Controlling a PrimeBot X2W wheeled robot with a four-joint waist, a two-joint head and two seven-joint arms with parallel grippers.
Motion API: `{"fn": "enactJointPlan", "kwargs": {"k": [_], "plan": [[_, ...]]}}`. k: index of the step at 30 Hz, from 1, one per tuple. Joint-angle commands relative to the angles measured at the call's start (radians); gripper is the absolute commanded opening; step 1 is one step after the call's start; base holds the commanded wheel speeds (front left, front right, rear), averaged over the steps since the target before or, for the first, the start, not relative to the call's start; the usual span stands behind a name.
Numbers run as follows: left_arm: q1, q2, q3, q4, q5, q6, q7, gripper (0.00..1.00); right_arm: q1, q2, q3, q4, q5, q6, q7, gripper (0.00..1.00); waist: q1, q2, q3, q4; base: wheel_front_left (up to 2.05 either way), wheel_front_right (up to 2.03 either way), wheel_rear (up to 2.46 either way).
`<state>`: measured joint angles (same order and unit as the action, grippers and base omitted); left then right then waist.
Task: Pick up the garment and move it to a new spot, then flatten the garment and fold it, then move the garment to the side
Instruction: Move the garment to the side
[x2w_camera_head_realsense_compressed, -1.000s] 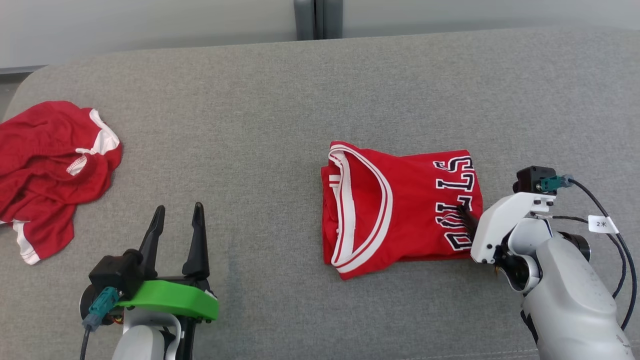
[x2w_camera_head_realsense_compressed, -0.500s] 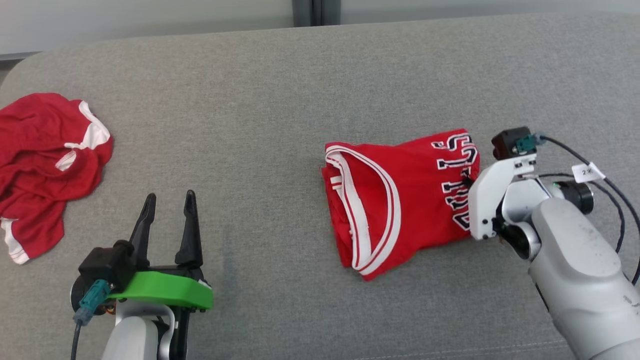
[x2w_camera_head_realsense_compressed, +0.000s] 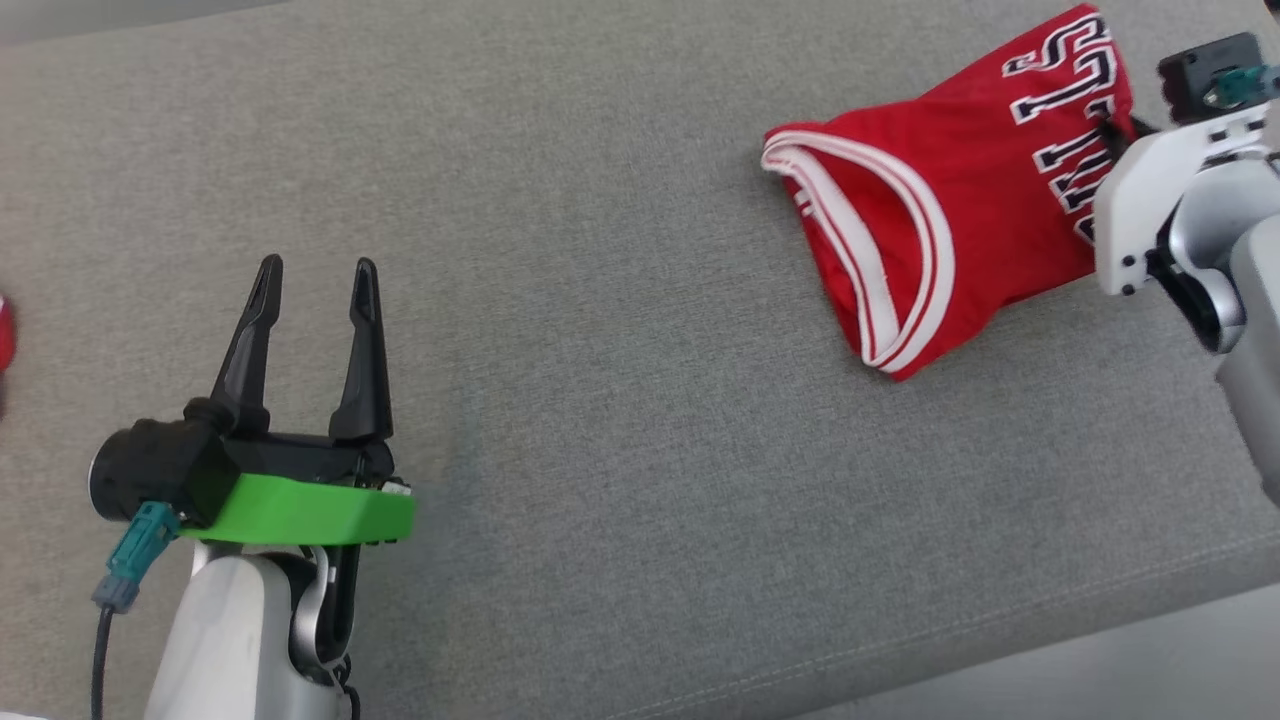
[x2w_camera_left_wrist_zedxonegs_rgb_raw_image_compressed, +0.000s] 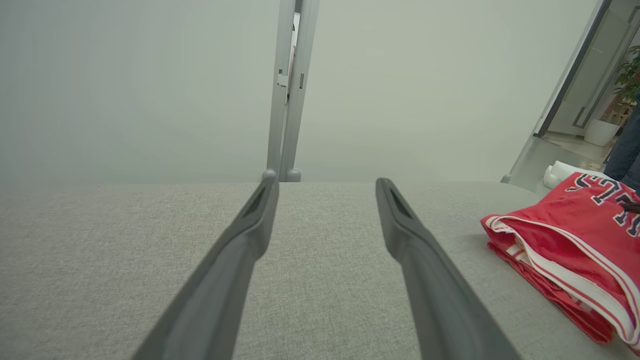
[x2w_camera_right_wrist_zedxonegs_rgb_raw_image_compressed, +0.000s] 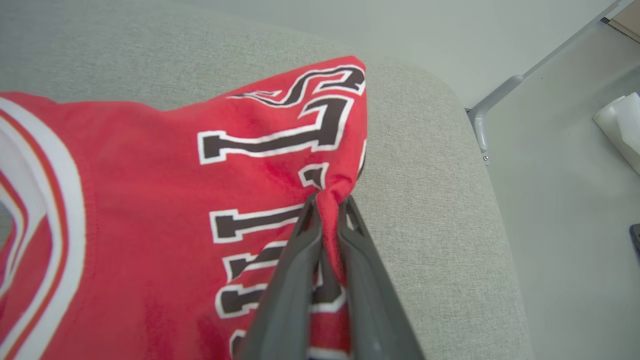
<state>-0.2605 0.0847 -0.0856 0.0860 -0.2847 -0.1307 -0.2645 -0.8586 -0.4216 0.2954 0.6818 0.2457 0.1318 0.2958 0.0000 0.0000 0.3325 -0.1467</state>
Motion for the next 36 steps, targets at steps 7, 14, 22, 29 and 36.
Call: {"fn": "enactJointPlan", "kwargs": {"k": [7,14,22,29,36], "plan": [[-0.05,0.068,-0.04,-0.105,0.014,0.001,0.001,1.0,-0.092,-0.123,-0.053,0.076,-0.075,-0.002,-0.132,0.0,0.0,0.0,0.222,-0.114,0.0,0.0,0.0],[-0.049,0.109,-0.032,-0.179,0.018,0.001,0.001,1.0,-0.135,-0.207,-0.118,0.142,-0.106,-0.002,-0.212,0.0,0.0,0.0,0.293,-0.09,0.0,0.0,0.0],[-0.028,0.103,-0.019,-0.196,-0.002,0.001,0.001,1.0,-0.126,-0.246,-0.168,0.168,-0.198,-0.002,-0.296,1.0,0.0,0.0,0.29,-0.052,0.0,0.0,0.0],[-0.012,0.063,-0.01,-0.161,-0.021,0.001,0.001,1.0,-0.095,-0.224,-0.196,0.133,-0.292,-0.002,-0.38,1.0,0.0,0.0,0.203,-0.01,0.0,0.0,0.0],[0.042,0.014,0.021,-0.081,-0.029,0.001,0.001,1.0,0.02,-0.139,-0.237,0.045,-0.212,-0.002,-0.47,1.0,0.0,0.0,0.05,0.048,0.0,0.0,0.0]]}}
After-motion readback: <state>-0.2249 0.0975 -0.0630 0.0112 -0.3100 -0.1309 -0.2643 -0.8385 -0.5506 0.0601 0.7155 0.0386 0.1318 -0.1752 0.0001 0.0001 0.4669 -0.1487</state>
